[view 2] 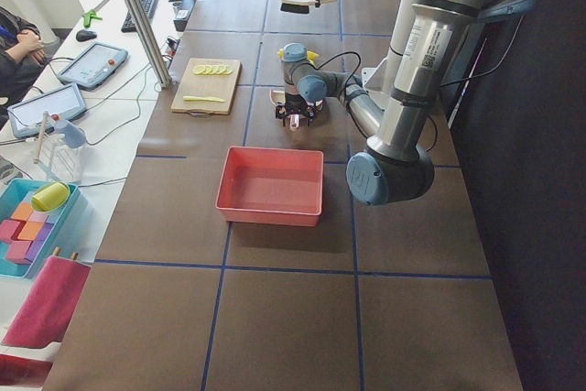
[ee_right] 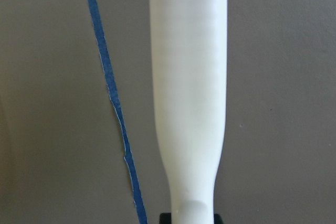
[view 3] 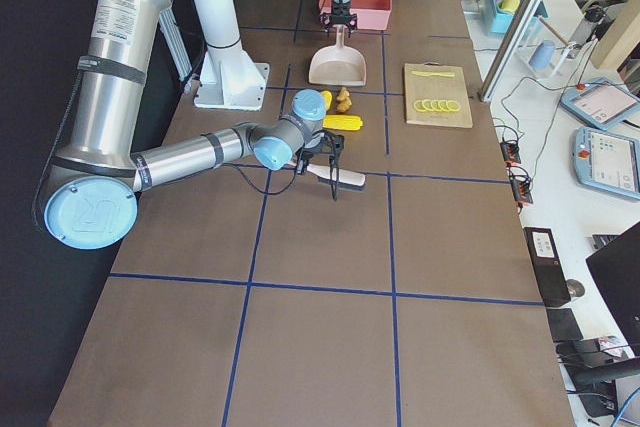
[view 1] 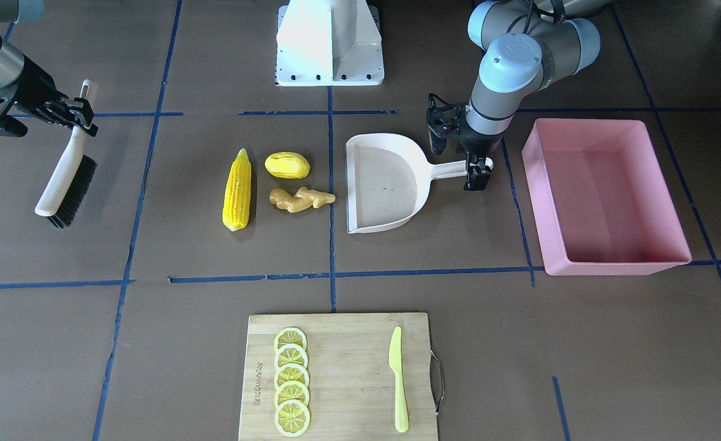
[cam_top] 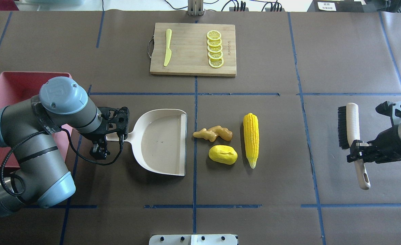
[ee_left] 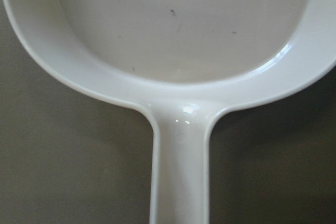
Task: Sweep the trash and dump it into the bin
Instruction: 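Hold the dustpan in place with the left gripper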
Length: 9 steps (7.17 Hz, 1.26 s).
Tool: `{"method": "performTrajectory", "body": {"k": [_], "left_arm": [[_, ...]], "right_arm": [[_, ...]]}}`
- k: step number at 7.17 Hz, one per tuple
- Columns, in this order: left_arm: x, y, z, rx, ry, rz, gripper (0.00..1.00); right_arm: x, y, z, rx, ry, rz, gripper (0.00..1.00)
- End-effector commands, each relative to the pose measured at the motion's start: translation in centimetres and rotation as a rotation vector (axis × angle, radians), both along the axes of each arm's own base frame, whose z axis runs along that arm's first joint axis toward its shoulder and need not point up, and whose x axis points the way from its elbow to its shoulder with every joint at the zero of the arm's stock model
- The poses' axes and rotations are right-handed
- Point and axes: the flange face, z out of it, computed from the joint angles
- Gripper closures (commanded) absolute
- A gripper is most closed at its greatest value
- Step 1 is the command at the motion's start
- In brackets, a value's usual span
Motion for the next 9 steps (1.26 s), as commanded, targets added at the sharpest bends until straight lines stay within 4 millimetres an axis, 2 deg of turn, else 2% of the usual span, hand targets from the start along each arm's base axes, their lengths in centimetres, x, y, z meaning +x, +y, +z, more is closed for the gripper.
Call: {"method": "performTrajectory", "body": {"k": [1,2,4,6,9], "left_arm": [[0.0,0.1,0.1,-0.005,-0.001,-0.002,0.3],[0.0,0.2,-0.1,-0.009,0.002,-0.011,0.3],[0.0,0.2,-0.3,-0.011,0.005,-0.013,0.65],[0.1,0.2,-0.5,-0.011,0.006,-0.014,0.88],[0.2,0.3,-1.0,-0.022,0.013,-0.03,1.0]], "right_arm": [[0.0,0.0,0.1,0.0,0.001,-0.001,1.0],[0.0,0.0,0.2,-0.002,0.002,0.0,1.0],[0.0,-0.1,0.2,-0.001,0.002,0.001,1.0],[0.0,-0.1,0.1,-0.002,0.0,0.001,1.0],[-0.4,0.0,-0.1,-0.006,-0.001,-0.002,1.0]]}}
